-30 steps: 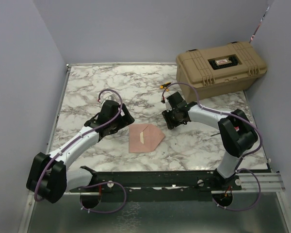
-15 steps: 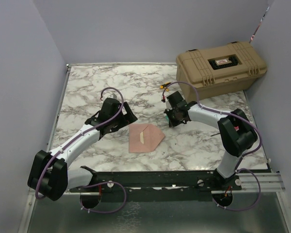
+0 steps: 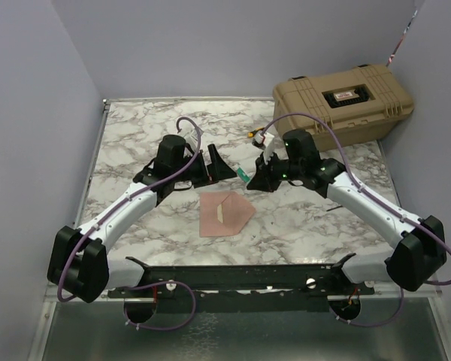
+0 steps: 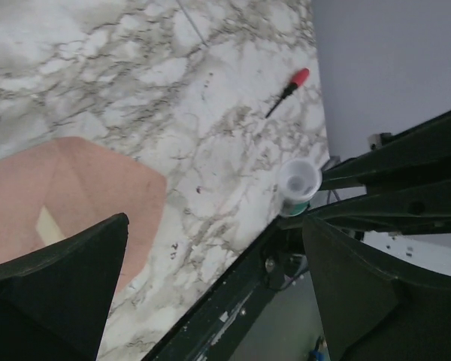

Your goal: Place the letter into the envelope and seal it

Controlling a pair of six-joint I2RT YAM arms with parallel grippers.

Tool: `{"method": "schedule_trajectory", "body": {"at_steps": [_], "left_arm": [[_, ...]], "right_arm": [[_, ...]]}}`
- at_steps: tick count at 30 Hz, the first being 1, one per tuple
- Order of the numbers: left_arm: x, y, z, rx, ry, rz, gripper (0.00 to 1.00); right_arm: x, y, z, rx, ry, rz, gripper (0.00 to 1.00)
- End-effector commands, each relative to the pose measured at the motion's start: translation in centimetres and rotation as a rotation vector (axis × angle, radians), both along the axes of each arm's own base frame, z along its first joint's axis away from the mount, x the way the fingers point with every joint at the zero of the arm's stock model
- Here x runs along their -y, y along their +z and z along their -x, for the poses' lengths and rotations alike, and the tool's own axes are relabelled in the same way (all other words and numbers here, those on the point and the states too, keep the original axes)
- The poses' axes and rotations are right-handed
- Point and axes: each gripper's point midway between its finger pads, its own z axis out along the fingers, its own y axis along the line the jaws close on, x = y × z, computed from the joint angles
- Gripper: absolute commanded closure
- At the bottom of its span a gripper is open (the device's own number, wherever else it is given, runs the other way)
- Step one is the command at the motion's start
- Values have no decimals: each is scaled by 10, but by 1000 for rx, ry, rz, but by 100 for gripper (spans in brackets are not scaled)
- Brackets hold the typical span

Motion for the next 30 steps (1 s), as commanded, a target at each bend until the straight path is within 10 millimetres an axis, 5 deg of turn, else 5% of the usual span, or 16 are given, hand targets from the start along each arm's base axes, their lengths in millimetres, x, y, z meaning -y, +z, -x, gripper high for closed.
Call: {"method": "schedule_trajectory", "body": {"at_steps": [1, 7, 13, 24, 30], "left_arm": [[24, 41, 20, 53, -200, 160, 1], [26, 38, 30, 9, -226, 196, 5], [34, 21, 45, -79, -276, 203, 30], [43, 27, 60, -77, -355, 219, 58], [44, 31, 68, -69, -407, 233, 61]], "right_arm": [[-16, 4, 35, -71, 198, -42, 99], [-20, 4, 41, -81, 246, -18, 99], [-26, 10, 48, -77, 303, -36, 100], [-24, 10, 55, -84, 357, -13, 99], [-21, 12, 62, -74, 389, -12, 99]]}}
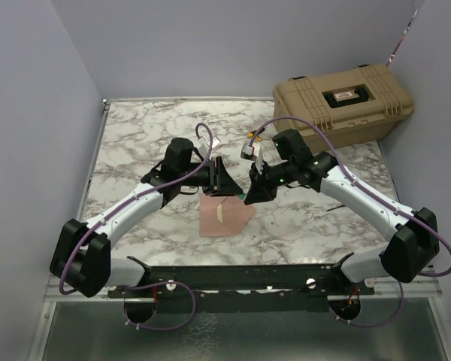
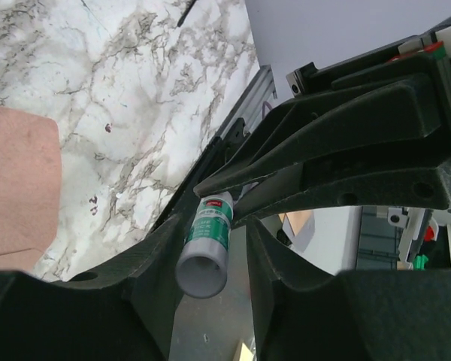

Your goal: Place the letter into the envelope and seal it

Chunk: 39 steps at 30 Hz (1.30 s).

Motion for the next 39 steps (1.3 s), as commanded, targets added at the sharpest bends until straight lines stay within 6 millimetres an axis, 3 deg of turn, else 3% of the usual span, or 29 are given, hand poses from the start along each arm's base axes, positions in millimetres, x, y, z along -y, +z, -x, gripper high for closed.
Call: {"method": "schedule_trajectory", "body": {"at_steps": [1, 3, 7, 8, 10, 12, 15, 18, 21, 24, 28, 32, 36, 39], "left_arm": [[2, 7, 10, 31, -68, 33, 61], [3, 6, 11, 28, -76, 33, 62], [6, 5, 18, 29, -114, 38, 74], [6, 4, 19, 30, -118, 38, 79], [6, 3, 19, 31, -122, 36, 99], [7, 4, 18, 38, -116, 33, 100], [7, 7, 11, 63, -85, 26, 100], [8, 18, 0, 100, -36, 31, 100], [10, 37, -14, 138, 21, 60, 100], [11, 59, -28, 152, 92, 108, 100], [13, 103, -40, 177, 158, 256, 100], [12, 127, -45, 151, 197, 326, 100], [8, 143, -47, 144, 231, 381, 100], [6, 154, -45, 139, 240, 423, 100]], "right_arm": [[-1, 9, 12, 2, 69, -22, 99], [-2, 12, 13, 6, 77, -31, 99], [-2, 9, 9, 10, 67, -18, 99], [-2, 9, 9, 9, 67, -15, 100], [-2, 9, 8, 10, 64, -15, 99], [-1, 11, 7, 25, 57, -16, 89], [0, 22, 4, 54, 2, -45, 58], [-1, 37, 1, 54, -88, -107, 36], [-1, 50, -7, 20, -223, -174, 26], [0, 71, -20, -49, -391, -287, 25], [7, 109, -44, -146, -675, -502, 25], [18, 137, -56, -348, -899, -729, 23], [19, 170, -44, -446, -815, -986, 21], [10, 175, -39, -506, -762, -994, 23]]}}
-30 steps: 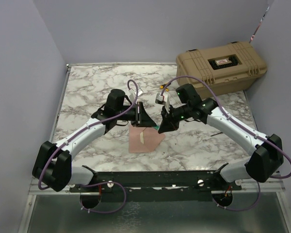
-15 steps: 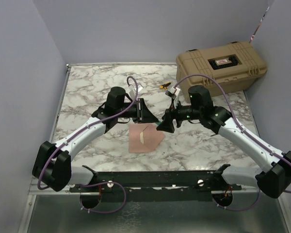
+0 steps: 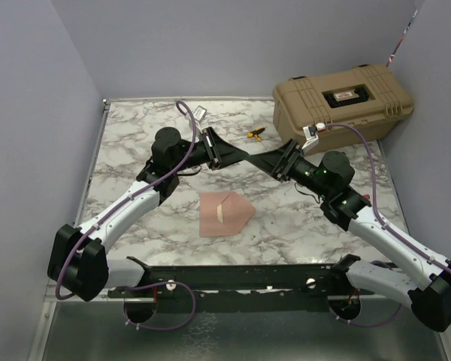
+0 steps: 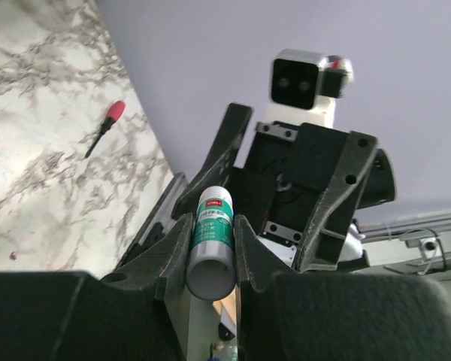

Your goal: Place the letter into the envelope and seal it

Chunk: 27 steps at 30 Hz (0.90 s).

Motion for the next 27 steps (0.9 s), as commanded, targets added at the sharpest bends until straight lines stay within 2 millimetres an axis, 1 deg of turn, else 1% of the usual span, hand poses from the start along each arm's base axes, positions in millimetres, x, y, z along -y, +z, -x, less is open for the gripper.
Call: {"method": "schedule_trajectory", "body": {"at_steps": [1, 2, 5, 6, 7, 9, 12, 15, 19, 21, 23, 27], "left_arm": [[-7, 51, 0, 50, 43, 140, 100], [-7, 53, 1, 52, 36, 147, 100], [-7, 51, 4, 37, 20, 156, 100], [-7, 50, 5, 33, 14, 158, 100], [-8, 50, 5, 30, 11, 162, 100], [-10, 50, 7, 27, 4, 173, 100], [-12, 51, 9, 29, 2, 183, 100], [-14, 53, 11, 36, -1, 185, 100], [-19, 51, 13, 36, 1, 183, 100], [-21, 50, 13, 35, 3, 182, 100], [-22, 49, 12, 34, 7, 181, 100], [-23, 46, 13, 33, 5, 176, 100]], "right_arm": [[-7, 51, 2, -22, 40, -254, 25], [-10, 55, 5, -17, 66, -261, 30], [-11, 65, 13, 36, 116, -308, 52], [-10, 68, 15, 50, 119, -328, 58], [-9, 69, 16, 63, 119, -340, 62], [-7, 66, 14, 55, 101, -340, 63], [-6, 63, 13, 52, 91, -337, 63], [-6, 60, 11, 41, 85, -341, 60], [-6, 55, 8, 31, 71, -343, 53], [-5, 54, 7, 35, 61, -343, 52], [-6, 55, 6, 40, 62, -339, 54], [-10, 52, 3, 35, 73, -323, 66]]}}
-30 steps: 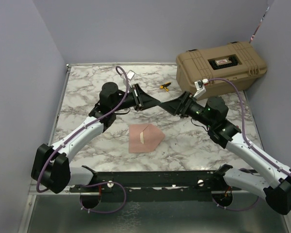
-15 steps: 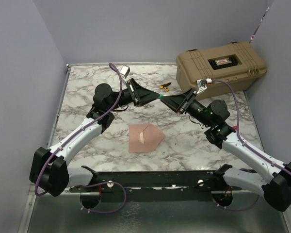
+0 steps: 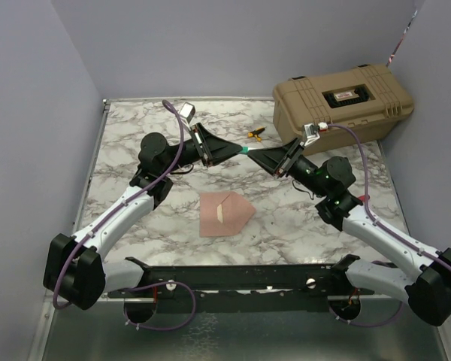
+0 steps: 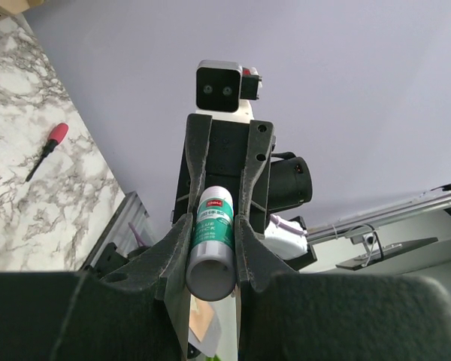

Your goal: Place the letter into the envelope and seal it

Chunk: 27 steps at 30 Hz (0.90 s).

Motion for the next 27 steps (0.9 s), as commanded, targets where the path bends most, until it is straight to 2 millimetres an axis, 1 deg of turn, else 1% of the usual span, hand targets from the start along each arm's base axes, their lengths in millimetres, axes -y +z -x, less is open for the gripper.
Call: {"method": "schedule_trajectory", "body": {"at_steps": [1, 5, 8, 9, 10, 11, 13, 15, 16, 17, 20, 22, 24, 25, 27], "left_arm": [[-4, -1, 7, 26, -14, -4, 100], [-5, -2, 7, 45, -8, -10, 100], [-6, -3, 7, 48, -8, -13, 100], [-7, -4, 7, 46, -7, -14, 100], [-7, -4, 6, 44, -6, -15, 100], [-7, -5, 6, 45, -7, -16, 100], [-7, -5, 7, 46, -10, -18, 100], [-7, -5, 7, 49, -13, -20, 100], [-7, -5, 7, 51, -15, -20, 100], [-7, -5, 6, 51, -13, -21, 100], [-6, -7, 4, 47, -8, -23, 100], [-6, -8, 3, 44, -8, -25, 100], [-5, -10, 2, 42, -10, -27, 100], [-5, -10, 2, 43, -11, -28, 100], [-5, -11, 1, 39, -10, -30, 100]], "right_arm": [[-2, 6, 0, 31, 5, -11, 68], [-2, 0, -4, 20, -12, 2, 78], [0, -2, -7, 26, -34, 21, 91], [1, -3, -8, 30, -42, 26, 93], [2, -4, -10, 31, -50, 33, 92], [2, -4, -10, 31, -51, 38, 86], [0, -6, -11, 22, -42, 51, 67], [-4, -3, -11, 28, -19, 53, 55], [-6, -2, -10, 33, -5, 51, 52], [-8, -1, -9, 40, 8, 50, 51], [-13, 0, -8, 53, 40, 46, 50], [-16, -2, -8, 55, 56, 44, 53], [-17, -4, -8, 51, 62, 40, 59], [-17, -4, -8, 51, 62, 38, 63], [-17, -5, -9, 53, 61, 35, 75]]}}
